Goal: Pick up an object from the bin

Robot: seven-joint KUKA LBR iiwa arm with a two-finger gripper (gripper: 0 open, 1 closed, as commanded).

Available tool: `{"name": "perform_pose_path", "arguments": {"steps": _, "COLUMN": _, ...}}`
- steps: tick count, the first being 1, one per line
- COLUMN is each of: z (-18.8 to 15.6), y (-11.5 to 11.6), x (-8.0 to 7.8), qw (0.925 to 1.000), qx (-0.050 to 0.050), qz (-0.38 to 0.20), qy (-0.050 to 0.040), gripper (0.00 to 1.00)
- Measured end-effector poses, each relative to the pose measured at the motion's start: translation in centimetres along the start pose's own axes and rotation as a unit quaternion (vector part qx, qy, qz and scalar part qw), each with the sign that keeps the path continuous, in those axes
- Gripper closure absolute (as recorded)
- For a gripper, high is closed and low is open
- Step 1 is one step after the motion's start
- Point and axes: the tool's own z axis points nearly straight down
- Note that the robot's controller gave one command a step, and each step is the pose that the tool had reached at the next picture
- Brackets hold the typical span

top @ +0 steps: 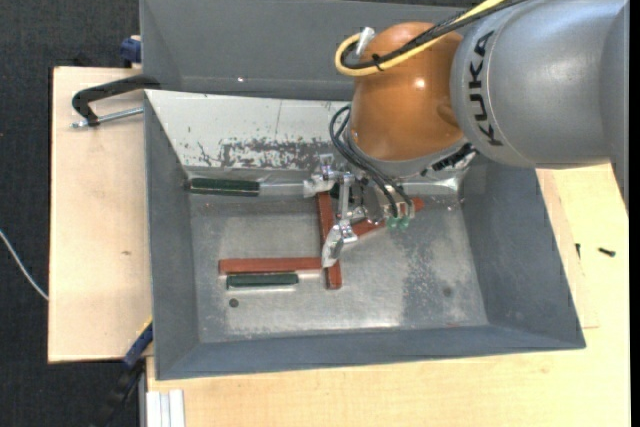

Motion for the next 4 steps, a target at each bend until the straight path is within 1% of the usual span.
{"name": "perform_pose_path", "arguments": {"steps": 1, "z": 6.2, "y": 0.2, "x": -0.3, "qw": 0.9986, "qx": 0.0, "qz": -0.053, "qy": -0.0034, "gripper": 0.0}}
{"name": "perform_pose_path", "arguments": {"steps": 2, "z": 7.5, "y": 0.8, "x": -0.6, "qw": 0.9983, "qx": 0.001, "qz": -0.058, "qy": -0.0008, "gripper": 1.0}}
{"name": "perform_pose_path", "arguments": {"steps": 4, "z": 7.2, "y": 0.8, "x": -0.4, "qw": 0.9983, "qx": 0.0, "qz": -0.058, "qy": -0.0005, "gripper": 1.0}}
